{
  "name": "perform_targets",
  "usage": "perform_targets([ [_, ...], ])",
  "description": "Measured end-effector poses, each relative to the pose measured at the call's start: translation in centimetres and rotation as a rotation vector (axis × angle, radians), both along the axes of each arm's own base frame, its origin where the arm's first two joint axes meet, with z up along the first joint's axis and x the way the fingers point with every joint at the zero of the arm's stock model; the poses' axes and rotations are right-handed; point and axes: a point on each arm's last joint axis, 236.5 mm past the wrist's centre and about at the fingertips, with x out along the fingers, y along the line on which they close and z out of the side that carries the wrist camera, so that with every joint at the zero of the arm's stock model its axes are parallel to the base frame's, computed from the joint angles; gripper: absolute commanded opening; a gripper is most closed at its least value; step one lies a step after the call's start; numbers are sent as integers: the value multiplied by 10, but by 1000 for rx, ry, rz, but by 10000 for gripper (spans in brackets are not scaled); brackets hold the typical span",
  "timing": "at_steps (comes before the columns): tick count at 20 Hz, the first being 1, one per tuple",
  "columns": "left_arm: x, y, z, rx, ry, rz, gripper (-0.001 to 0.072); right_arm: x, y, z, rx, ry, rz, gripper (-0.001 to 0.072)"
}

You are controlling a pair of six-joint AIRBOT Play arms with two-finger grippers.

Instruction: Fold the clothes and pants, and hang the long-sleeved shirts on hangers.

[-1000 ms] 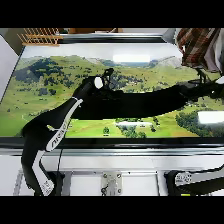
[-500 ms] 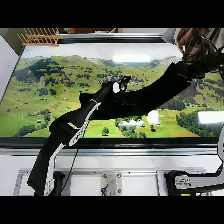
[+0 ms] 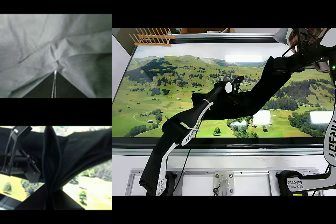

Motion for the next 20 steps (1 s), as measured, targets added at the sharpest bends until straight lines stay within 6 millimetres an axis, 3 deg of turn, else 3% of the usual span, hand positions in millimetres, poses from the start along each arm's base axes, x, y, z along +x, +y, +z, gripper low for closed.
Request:
perform_targets([
  [5, 45, 45, 48, 7, -101, 72, 10, -2, 39, 12, 53, -21, 26, 8],
  [8, 75, 93, 83, 16, -159, 148, 10, -2, 73, 13, 103, -20, 48, 8],
  [11, 97, 148, 119, 27, -209, 235, 10, -2, 121, 8, 157, -17, 79, 8],
  [15, 115, 229, 173, 59, -287, 341, 10, -5, 193, -20, 209, 21, 124, 8],
  [18, 116, 281, 211, 76, -338, 405, 11, -9, 248, -59, 225, 59, 158, 9],
  [19, 114, 296, 222, 80, -349, 427, 10, -9, 264, -73, 228, 67, 168, 23],
  [20, 112, 311, 233, 83, -364, 447, 10, -10, 280, -88, 234, 78, 174, 122],
])
